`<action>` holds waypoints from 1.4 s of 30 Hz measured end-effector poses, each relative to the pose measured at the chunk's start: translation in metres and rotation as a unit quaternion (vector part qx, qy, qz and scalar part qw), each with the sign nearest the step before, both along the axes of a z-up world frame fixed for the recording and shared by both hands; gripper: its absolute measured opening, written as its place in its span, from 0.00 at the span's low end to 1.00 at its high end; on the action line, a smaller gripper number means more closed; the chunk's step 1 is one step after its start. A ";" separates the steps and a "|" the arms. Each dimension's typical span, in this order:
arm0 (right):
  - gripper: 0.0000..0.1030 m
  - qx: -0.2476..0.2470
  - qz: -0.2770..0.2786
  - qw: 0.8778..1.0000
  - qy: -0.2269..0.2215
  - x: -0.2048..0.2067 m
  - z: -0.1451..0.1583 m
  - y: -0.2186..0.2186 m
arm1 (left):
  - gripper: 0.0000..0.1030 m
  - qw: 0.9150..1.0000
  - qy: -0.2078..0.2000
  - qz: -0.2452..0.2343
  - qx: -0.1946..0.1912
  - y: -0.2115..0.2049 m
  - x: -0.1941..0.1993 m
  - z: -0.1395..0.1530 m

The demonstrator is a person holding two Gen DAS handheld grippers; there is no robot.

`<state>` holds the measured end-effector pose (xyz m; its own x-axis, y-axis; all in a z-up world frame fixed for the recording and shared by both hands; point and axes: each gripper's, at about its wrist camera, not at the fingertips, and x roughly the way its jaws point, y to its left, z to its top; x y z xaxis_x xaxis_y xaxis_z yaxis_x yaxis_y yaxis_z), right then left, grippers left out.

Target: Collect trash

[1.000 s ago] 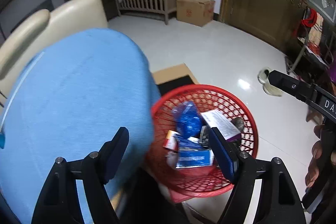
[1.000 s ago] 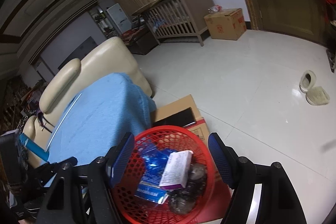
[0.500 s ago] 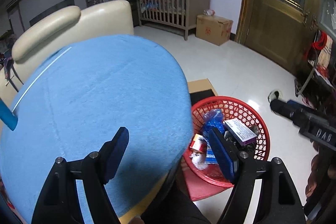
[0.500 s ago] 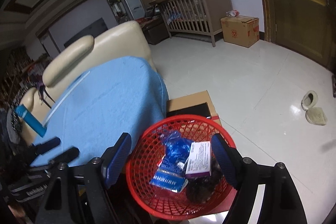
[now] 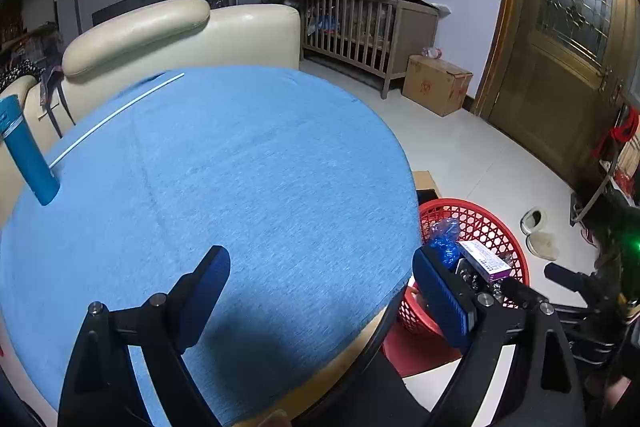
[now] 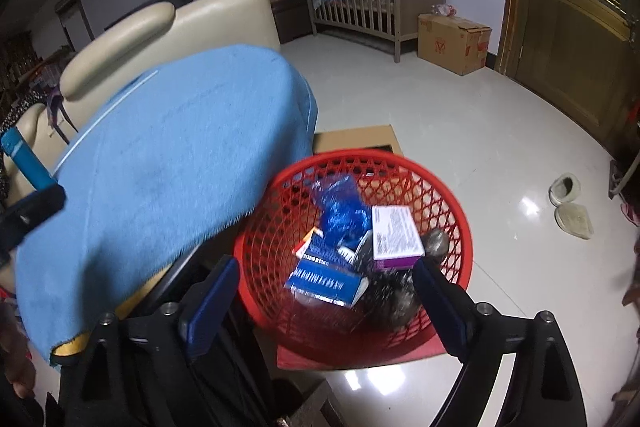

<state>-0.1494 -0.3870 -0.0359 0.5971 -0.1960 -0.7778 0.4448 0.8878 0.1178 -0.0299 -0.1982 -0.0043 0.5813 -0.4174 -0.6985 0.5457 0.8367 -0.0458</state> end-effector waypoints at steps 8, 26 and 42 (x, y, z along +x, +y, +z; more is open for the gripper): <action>0.87 -0.018 0.000 1.000 0.000 0.000 0.011 0.014 | 0.90 1.000 -0.016 0.007 0.000 0.013 -0.007 0.006; 0.88 -0.050 -0.023 0.998 -0.044 -0.011 0.034 0.031 | 0.90 1.000 -0.023 0.001 0.006 0.014 -0.015 0.002; 0.88 -0.050 -0.032 0.997 -0.049 -0.013 0.033 0.026 | 0.90 0.999 -0.021 -0.009 0.022 0.007 -0.018 -0.003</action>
